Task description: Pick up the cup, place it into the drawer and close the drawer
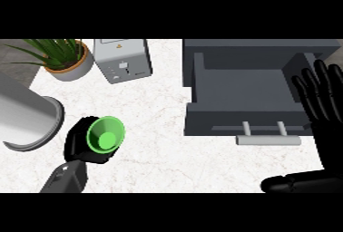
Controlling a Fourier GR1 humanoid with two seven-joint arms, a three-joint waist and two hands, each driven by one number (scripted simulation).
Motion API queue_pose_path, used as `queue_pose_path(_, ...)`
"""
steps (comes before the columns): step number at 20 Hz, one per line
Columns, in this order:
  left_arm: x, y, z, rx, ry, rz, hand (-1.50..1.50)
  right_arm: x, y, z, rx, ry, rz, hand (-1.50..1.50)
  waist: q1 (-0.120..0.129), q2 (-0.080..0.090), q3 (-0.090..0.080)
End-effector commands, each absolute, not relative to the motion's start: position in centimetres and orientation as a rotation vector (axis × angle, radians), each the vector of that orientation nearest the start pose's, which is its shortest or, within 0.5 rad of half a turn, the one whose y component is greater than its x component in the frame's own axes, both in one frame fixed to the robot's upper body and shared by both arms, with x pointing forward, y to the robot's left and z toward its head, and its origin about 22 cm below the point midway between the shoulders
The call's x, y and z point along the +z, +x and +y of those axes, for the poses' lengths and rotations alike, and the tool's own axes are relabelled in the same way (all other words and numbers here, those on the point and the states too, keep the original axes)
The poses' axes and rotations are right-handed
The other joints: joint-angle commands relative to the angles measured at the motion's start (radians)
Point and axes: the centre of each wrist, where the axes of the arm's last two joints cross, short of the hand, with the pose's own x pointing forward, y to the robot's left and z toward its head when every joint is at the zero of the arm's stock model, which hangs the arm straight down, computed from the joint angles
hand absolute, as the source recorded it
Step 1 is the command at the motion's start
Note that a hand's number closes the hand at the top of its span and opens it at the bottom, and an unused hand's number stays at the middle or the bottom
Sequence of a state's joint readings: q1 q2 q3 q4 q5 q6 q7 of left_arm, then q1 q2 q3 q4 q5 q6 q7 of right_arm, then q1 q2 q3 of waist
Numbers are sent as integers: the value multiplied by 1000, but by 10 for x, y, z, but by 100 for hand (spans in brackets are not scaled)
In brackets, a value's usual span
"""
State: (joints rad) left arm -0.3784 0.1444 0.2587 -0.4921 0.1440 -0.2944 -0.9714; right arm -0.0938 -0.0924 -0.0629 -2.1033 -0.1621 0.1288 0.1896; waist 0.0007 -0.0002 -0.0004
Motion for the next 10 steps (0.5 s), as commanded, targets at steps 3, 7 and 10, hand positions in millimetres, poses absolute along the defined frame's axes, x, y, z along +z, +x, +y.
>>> queue_pose_path(3,-126,270,274,324,-158,-2030,150,143,218,-243,128,145,-2002,-150,6,-4,1)
queue_pose_path(7,-92,284,262,217,-275,-2058,150,134,211,-251,124,129,-1976,-150,12,-7,2)
queue_pose_path(10,-54,306,251,145,-303,-2075,150,145,228,-234,138,140,-1976,-150,14,-4,1)
